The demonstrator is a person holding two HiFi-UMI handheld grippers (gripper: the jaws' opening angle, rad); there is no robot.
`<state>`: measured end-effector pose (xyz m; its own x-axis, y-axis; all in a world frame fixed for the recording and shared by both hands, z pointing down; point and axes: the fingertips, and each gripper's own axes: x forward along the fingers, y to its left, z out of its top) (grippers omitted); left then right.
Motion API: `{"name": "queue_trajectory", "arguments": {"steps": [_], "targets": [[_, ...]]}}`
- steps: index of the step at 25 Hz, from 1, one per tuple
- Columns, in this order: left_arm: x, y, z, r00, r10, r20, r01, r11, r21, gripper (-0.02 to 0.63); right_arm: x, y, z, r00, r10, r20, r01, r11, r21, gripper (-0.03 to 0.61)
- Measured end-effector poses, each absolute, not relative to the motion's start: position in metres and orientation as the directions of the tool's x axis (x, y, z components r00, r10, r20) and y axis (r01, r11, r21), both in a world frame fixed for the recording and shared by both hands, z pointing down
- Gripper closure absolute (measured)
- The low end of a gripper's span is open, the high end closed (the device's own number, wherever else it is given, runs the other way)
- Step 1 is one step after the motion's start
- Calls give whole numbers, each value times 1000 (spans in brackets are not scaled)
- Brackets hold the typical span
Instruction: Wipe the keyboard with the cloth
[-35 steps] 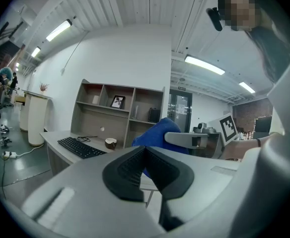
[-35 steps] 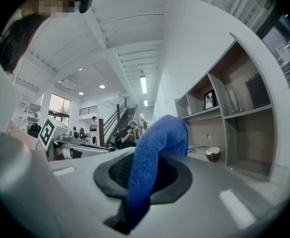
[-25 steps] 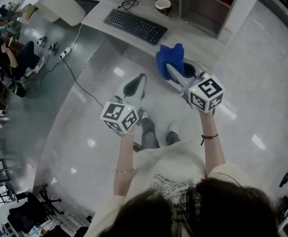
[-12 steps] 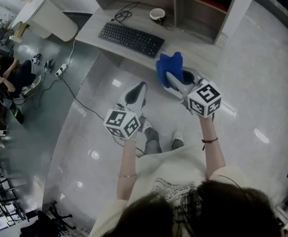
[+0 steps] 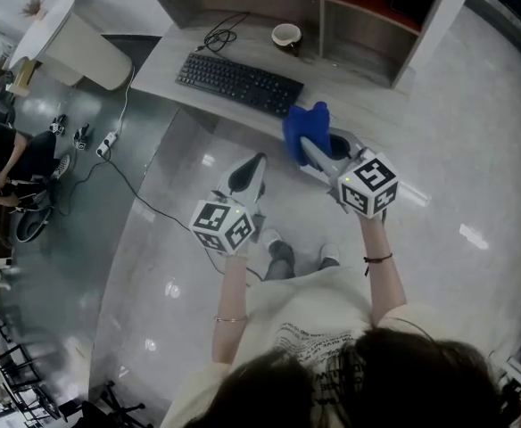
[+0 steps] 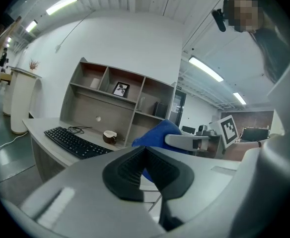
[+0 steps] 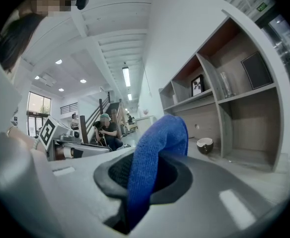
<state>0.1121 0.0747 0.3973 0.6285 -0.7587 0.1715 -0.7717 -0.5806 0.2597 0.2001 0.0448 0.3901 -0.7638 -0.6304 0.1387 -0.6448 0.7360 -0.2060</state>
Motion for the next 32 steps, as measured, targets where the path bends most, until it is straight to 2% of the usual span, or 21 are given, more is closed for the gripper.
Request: {"name": "queue_trajectory", "arguments": {"steps": [32], "targets": [[40,18,419,801,-573,175,-597,-742,304,617,130,4,410,-588,-795,150,-804,553,-220,520]]}}
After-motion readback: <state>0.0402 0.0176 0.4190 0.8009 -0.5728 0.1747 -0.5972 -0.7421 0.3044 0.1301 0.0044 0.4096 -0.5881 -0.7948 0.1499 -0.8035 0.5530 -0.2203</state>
